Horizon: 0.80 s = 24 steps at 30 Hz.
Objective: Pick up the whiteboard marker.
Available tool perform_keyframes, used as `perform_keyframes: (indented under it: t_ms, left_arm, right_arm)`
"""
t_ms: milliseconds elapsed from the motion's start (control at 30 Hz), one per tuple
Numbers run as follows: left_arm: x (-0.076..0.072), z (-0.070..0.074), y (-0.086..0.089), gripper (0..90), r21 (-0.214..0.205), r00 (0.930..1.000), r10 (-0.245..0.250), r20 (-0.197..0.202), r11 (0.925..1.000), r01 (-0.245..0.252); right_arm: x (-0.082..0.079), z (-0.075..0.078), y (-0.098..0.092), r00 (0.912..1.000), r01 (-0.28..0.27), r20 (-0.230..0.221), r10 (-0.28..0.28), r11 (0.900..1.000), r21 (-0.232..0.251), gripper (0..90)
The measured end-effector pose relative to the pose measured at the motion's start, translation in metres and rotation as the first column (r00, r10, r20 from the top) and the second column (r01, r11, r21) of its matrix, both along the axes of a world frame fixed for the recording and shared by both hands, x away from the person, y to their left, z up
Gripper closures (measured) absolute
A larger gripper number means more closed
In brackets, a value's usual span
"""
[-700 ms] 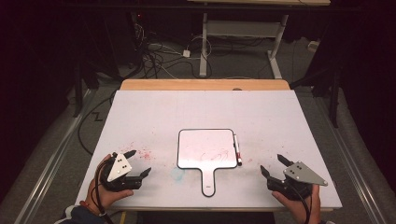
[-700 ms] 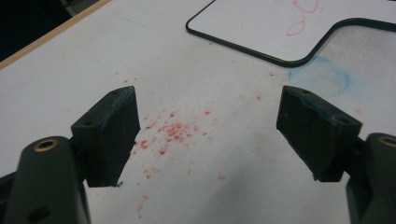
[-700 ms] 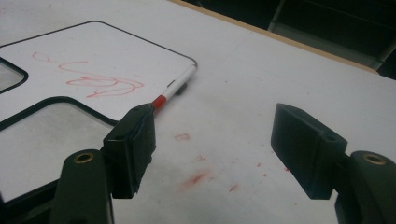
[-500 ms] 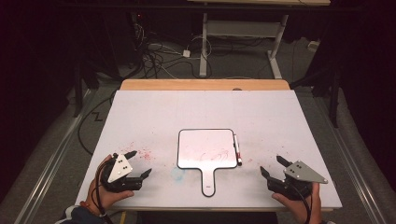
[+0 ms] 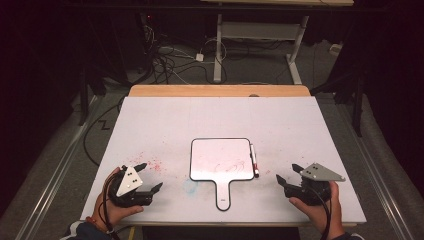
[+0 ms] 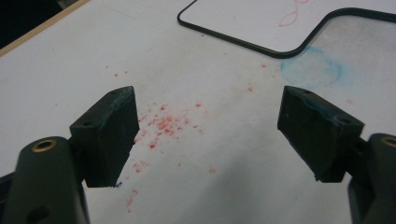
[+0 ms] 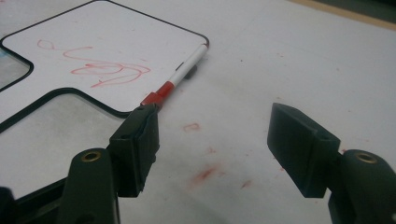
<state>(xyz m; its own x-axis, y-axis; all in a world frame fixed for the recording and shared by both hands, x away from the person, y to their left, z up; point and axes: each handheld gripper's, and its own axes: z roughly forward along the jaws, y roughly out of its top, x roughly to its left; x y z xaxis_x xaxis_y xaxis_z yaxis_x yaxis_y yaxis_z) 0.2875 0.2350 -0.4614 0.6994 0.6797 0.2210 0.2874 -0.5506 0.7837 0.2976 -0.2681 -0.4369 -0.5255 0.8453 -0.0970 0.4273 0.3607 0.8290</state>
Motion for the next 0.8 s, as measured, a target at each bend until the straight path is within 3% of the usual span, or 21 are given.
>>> perform_keyframes:
  t_ms: [200, 333, 600, 800]
  left_arm:
    - [0.0, -0.001, 0.001, 19.8, 0.009, 1.0, 0.004, -0.003, 0.9999, -0.004]
    - [0.001, -0.001, 0.001, 19.8, 0.014, 1.0, 0.003, -0.007, 0.9999, -0.003]
    - [0.0, -0.002, 0.0, 19.8, 0.023, 0.9999, -0.001, -0.015, 0.9997, 0.002]
    - [0.0, -0.003, 0.0, 19.8, 0.03, 0.9998, -0.003, -0.018, 0.9996, 0.003]
  right_arm:
    - [0.021, 0.003, 0.007, 0.9955, -0.014, -0.093, 0.015, 0.9998, 0.011, 35.6]
    - [0.03, 0.007, 0.012, 0.9923, -0.025, -0.121, 0.026, 0.9996, 0.011, 37.0]
    - [0.064, 0.019, 0.031, 0.9833, -0.017, -0.181, 0.022, 0.9994, 0.029, 37.1]
    - [0.08, 0.019, 0.045, 0.9748, -0.012, -0.222, 0.017, 0.9996, 0.026, 38.6]
